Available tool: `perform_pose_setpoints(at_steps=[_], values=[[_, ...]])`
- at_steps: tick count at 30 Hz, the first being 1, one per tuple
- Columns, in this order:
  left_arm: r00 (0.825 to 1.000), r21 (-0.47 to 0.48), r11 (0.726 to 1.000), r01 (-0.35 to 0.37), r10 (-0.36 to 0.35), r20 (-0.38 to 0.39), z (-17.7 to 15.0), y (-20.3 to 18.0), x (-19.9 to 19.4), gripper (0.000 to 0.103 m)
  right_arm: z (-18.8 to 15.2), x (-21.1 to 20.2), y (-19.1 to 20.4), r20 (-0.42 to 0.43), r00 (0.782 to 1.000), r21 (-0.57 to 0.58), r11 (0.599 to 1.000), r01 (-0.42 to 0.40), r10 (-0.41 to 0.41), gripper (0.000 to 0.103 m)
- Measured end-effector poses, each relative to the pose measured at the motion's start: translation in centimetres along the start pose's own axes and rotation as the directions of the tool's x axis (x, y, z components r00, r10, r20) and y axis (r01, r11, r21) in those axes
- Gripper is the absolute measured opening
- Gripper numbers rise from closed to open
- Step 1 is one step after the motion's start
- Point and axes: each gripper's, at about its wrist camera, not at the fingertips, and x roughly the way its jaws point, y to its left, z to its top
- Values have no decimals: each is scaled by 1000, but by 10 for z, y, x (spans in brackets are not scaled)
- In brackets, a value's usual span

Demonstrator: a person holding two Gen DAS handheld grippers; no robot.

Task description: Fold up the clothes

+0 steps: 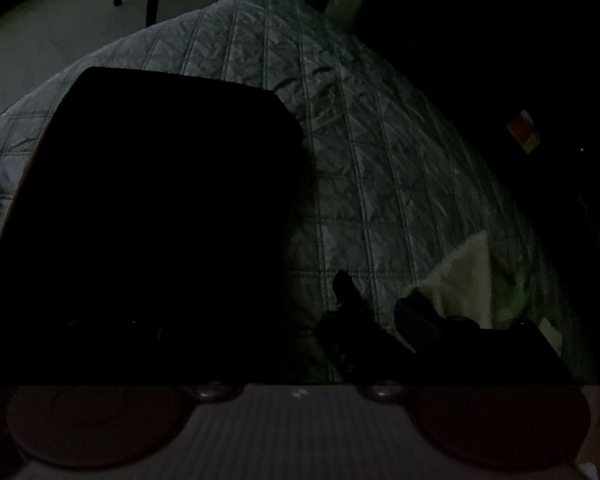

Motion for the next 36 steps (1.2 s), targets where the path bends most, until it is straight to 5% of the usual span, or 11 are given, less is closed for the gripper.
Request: perform_pose_setpoints(at_steps=[3, 9, 11, 13, 16, 18, 23, 30, 36], values=[[1000, -9, 1000, 3, -3, 4, 1, 2, -2, 102, 6, -12, -13, 0, 993, 63, 991, -121, 121, 63], [1000, 3, 1000, 3, -3, -5, -1, -1, -1, 102, 17, -40, -44, 19, 964, 116, 957, -264, 264, 75], [998, -17, 998, 64, -64, 12, 0, 1, -4, 103, 21, -48, -59, 52, 933, 189, 913, -360, 357, 76], [1000, 16, 1000, 23, -23, 16, -1, -4, -5, 102, 24, -52, -80, 111, 913, 287, 867, -408, 393, 76], [1000, 19, 1000, 10, -10, -27, -3, -5, 3, 102, 24, -53, -113, 191, 963, 459, 850, -260, 191, 77], [999, 14, 1000, 16, -16, -37, -4, -4, 4, 102, 23, -47, -128, 155, 986, 512, 849, -130, 57, 77], [1000, 43, 999, 10, -9, -23, -7, -11, 3, 102, 31, -30, -125, 78, 991, 346, 935, 73, -106, 75], [1000, 54, 998, -13, 14, -10, -9, -14, 3, 102, 59, 23, -90, 27, 997, 117, 991, 72, -76, 73], [1000, 66, 997, -27, 26, 4, -14, -19, 2, 102, 66, 39, -47, -30, 999, -85, 996, -35, 33, 86]])
